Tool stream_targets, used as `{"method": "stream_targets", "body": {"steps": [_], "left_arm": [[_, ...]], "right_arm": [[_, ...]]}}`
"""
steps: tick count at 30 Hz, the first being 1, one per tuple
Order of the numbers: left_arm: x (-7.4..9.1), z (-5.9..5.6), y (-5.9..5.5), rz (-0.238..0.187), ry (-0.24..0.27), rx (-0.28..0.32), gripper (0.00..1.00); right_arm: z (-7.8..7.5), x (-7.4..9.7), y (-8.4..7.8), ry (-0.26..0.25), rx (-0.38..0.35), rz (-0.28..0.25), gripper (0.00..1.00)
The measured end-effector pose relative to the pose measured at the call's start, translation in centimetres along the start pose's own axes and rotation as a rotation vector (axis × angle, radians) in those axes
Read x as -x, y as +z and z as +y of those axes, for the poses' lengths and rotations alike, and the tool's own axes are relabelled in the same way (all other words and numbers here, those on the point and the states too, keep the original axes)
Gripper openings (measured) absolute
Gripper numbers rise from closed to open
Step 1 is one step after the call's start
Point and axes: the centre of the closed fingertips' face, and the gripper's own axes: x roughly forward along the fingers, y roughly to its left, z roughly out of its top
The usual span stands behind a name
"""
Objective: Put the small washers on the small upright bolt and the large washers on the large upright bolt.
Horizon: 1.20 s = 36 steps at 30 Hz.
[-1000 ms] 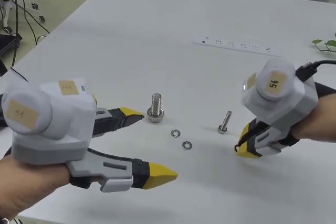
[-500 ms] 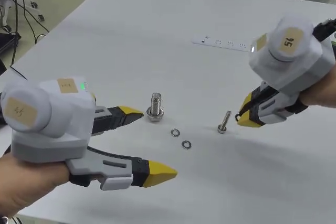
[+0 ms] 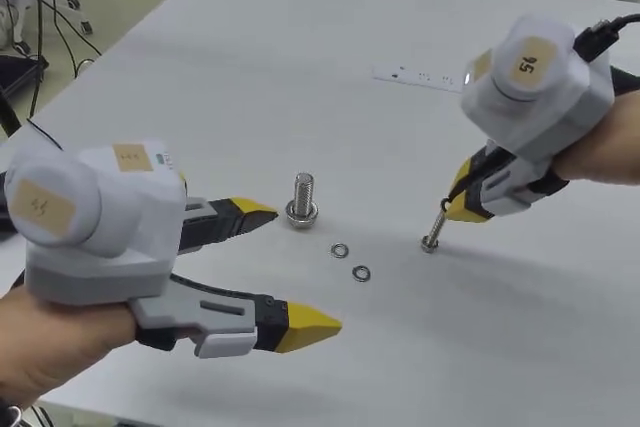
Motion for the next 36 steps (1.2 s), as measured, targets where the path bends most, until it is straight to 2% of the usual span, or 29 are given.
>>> {"method": "stream_targets", "body": {"steps": [16, 36], "left_arm": [[0.1, 0.1, -0.2, 0.004, 0.002, 0.008, 0.74], [0.5, 0.0, -0.5, 0.001, 0.005, 0.014, 0.74]], "right_arm": [[-0.4, -1.1, -0.5, 0.026, 0.019, 0.041, 0.13], [0.7, -2.5, -0.6, 0.068, 0.019, 0.067, 0.14]]}}
